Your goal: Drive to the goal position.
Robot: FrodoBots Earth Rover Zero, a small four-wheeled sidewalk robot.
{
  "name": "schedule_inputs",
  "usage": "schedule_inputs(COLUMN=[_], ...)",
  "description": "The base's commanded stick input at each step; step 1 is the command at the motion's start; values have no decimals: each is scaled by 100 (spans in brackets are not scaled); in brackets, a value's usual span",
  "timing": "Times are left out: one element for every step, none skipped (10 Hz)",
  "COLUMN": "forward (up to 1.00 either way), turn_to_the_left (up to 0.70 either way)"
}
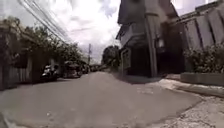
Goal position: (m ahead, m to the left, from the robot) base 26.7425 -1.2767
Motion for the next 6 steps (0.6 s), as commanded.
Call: schedule_inputs(forward=[50, 50, 50, 50, 50, 50], turn_to_the_left=[0, 0, 0, 0, 0, 0])
